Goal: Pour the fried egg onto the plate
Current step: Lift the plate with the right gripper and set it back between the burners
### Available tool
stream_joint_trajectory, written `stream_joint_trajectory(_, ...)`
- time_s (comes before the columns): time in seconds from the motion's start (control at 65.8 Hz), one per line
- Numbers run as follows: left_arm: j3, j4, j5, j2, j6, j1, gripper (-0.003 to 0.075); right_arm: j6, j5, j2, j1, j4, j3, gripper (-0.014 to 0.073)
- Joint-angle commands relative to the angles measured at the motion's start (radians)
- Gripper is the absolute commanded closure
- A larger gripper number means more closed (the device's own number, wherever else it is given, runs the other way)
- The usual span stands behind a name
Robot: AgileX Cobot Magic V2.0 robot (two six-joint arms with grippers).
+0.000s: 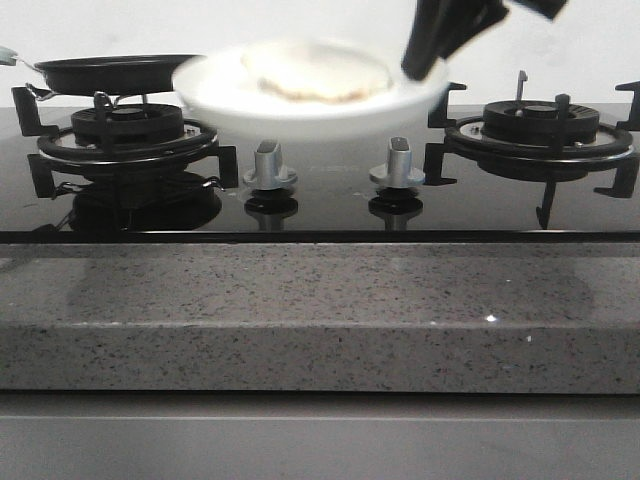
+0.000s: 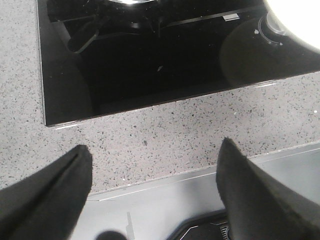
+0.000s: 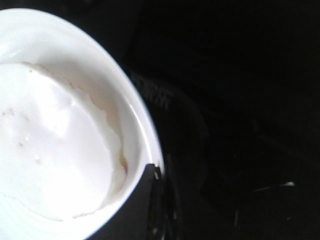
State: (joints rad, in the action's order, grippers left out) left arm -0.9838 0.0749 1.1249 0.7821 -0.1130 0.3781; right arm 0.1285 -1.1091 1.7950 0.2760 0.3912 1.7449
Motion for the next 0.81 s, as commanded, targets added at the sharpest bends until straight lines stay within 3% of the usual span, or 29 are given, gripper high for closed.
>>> stream_joint_trajectory(0.0,-0.025,0.0,-0.059,-0.004,-0.009,0.006,0.0205,-0.031,0.028,-0.029,-0.016,0.03,0.111,0.0659)
stream_joint_trajectory(0.38,-0.025,0.0,-0.059,-0.004,-0.009,0.006,0.0205,-0.128,0.006,0.193,-0.08,0.03,0.369,0.0659)
stream_joint_trajectory(0.79,-0.025,0.0,-0.059,-0.004,-0.009,0.006,0.0205,-0.128,0.032,0.294,-0.081,0.011,0.385,0.0627)
